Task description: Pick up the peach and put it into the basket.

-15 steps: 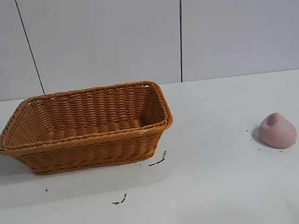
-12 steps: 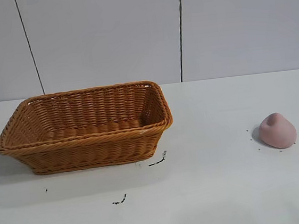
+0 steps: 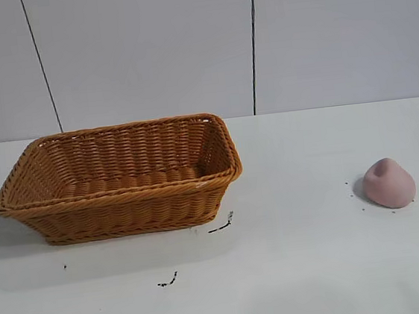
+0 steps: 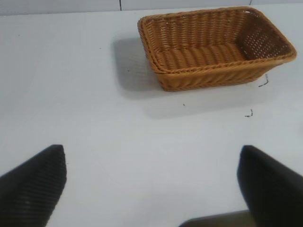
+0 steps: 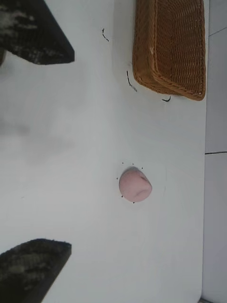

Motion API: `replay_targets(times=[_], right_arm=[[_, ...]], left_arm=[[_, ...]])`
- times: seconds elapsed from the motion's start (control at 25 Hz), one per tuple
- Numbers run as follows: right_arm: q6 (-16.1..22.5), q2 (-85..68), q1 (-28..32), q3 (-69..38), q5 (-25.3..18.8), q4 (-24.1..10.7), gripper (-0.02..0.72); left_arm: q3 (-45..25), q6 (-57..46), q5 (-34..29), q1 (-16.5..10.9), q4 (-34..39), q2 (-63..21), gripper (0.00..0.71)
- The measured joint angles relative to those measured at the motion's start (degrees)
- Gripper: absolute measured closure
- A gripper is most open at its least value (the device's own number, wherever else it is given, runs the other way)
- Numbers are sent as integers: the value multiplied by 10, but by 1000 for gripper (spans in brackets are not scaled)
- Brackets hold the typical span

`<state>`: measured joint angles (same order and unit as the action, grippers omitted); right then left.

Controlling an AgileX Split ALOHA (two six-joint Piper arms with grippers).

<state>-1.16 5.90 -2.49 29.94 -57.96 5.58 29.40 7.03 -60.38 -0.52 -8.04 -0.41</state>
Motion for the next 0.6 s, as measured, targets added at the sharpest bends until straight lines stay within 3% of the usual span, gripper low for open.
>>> replay_targets(times=[0.28, 0.6], right_arm=[[0, 253, 0, 92, 33, -2, 8], [0, 549, 0, 251, 39, -3, 8]], left_arm=[[0, 0, 0, 0, 0, 0, 16], [0, 0, 0, 0, 0, 0, 16]])
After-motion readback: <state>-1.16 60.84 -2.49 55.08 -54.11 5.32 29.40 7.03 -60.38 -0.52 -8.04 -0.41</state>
